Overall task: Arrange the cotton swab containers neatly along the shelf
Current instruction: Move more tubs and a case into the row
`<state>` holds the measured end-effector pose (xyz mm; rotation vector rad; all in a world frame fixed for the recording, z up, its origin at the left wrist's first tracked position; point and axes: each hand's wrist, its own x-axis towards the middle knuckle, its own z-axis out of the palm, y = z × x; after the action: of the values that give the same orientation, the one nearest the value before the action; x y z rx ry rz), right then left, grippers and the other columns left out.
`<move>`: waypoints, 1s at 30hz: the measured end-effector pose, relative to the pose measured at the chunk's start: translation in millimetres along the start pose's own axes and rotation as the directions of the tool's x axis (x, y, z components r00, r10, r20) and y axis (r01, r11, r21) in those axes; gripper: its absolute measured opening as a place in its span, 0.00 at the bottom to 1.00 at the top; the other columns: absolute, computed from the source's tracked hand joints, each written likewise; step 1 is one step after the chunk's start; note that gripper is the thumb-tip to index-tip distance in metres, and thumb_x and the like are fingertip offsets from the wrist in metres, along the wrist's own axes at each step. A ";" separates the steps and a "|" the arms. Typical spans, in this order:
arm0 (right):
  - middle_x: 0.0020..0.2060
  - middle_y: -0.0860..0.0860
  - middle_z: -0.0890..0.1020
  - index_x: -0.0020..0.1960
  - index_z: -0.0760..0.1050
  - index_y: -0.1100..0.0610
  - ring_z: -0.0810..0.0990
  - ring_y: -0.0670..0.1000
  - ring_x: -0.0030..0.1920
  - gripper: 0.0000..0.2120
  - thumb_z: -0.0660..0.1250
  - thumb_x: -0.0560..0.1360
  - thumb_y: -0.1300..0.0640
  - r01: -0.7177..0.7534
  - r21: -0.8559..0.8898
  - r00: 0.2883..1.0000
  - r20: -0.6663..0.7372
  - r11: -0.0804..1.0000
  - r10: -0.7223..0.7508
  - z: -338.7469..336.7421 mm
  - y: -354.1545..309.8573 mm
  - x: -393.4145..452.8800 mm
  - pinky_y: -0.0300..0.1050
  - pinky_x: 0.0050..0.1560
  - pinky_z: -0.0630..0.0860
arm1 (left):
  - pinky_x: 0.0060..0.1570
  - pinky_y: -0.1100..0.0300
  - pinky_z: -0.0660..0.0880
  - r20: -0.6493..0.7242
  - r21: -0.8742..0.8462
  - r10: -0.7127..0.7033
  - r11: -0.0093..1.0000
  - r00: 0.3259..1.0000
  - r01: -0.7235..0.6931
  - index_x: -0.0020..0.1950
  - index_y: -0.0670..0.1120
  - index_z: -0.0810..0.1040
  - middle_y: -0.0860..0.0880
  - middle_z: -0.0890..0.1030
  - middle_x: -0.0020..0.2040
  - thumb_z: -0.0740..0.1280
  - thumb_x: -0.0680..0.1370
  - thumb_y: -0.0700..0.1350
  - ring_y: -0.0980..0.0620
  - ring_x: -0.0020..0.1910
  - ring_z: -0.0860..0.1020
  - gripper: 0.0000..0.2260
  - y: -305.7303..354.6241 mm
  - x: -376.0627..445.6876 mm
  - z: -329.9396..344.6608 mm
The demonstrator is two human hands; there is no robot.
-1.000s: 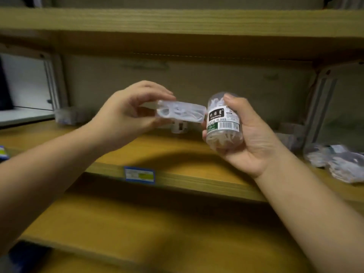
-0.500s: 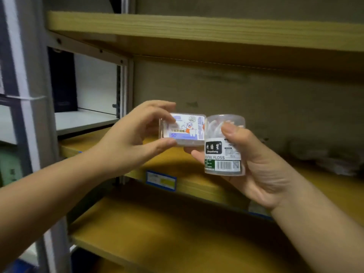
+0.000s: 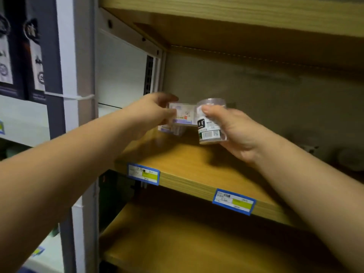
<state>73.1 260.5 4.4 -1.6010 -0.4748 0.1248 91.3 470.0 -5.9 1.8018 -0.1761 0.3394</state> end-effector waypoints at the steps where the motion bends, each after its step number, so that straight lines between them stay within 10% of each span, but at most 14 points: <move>1: 0.52 0.57 0.87 0.63 0.77 0.61 0.86 0.55 0.54 0.20 0.71 0.76 0.51 -0.017 -0.062 1.000 -0.018 0.998 0.016 4.8 -0.3 14.4 0.51 0.62 0.78 | 0.50 0.58 0.81 -0.045 0.068 0.016 0.998 0.999 -0.013 0.68 0.49 0.76 0.46 0.81 0.58 0.66 0.80 0.38 0.49 0.53 0.83 0.16 -2.9 7.8 1.6; 10: 0.54 0.57 0.85 0.61 0.78 0.60 0.85 0.55 0.52 0.26 0.68 0.75 0.40 -0.123 -0.207 0.992 0.006 0.971 0.127 33.5 17.5 84.2 0.51 0.60 0.80 | 0.54 0.56 0.77 -0.164 0.392 0.096 0.920 0.982 -0.025 0.70 0.47 0.76 0.45 0.79 0.66 0.66 0.80 0.40 0.47 0.55 0.79 0.17 -25.1 47.2 -0.1; 14: 0.41 0.55 0.82 0.54 0.76 0.59 0.83 0.50 0.34 0.14 0.65 0.80 0.47 -0.193 -0.132 0.978 0.060 0.972 0.202 35.1 31.2 86.9 0.39 0.33 0.80 | 0.56 0.53 0.78 -0.115 0.575 0.042 0.817 0.992 0.032 0.67 0.46 0.78 0.43 0.80 0.64 0.69 0.78 0.41 0.42 0.59 0.80 0.17 -35.7 52.3 -3.1; 20: 0.48 0.57 0.83 0.61 0.75 0.60 0.83 0.54 0.43 0.20 0.68 0.78 0.46 -0.210 -0.166 0.970 0.087 0.963 0.227 29.5 36.6 83.2 0.46 0.46 0.80 | 0.34 0.64 0.69 -0.099 0.641 0.033 0.766 0.995 0.039 0.68 0.49 0.76 0.45 0.80 0.62 0.73 0.75 0.47 0.50 0.46 0.77 0.22 -46.7 53.0 -7.2; 25: 0.54 0.57 0.85 0.62 0.77 0.60 0.84 0.56 0.52 0.23 0.70 0.76 0.44 -0.207 -0.214 0.973 0.052 0.955 0.223 18.9 39.1 78.8 0.50 0.60 0.78 | 0.52 0.55 0.77 -0.080 0.637 0.003 0.770 0.997 0.049 0.75 0.48 0.68 0.42 0.76 0.68 0.74 0.75 0.45 0.43 0.56 0.79 0.30 -38.9 47.8 -3.8; 30: 0.58 0.58 0.85 0.66 0.77 0.60 0.84 0.56 0.57 0.22 0.70 0.77 0.49 -0.092 -0.059 0.985 0.138 0.994 0.099 -3.1 26.1 56.8 0.49 0.62 0.78 | 0.64 0.45 0.73 -0.342 0.488 0.210 0.873 0.916 -0.018 0.69 0.55 0.73 0.46 0.74 0.67 0.67 0.73 0.65 0.43 0.67 0.71 0.28 -12.2 26.0 1.5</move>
<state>131.6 278.5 -9.1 -1.6740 -0.5136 0.3018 119.7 473.3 -9.1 2.1689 0.0900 0.8817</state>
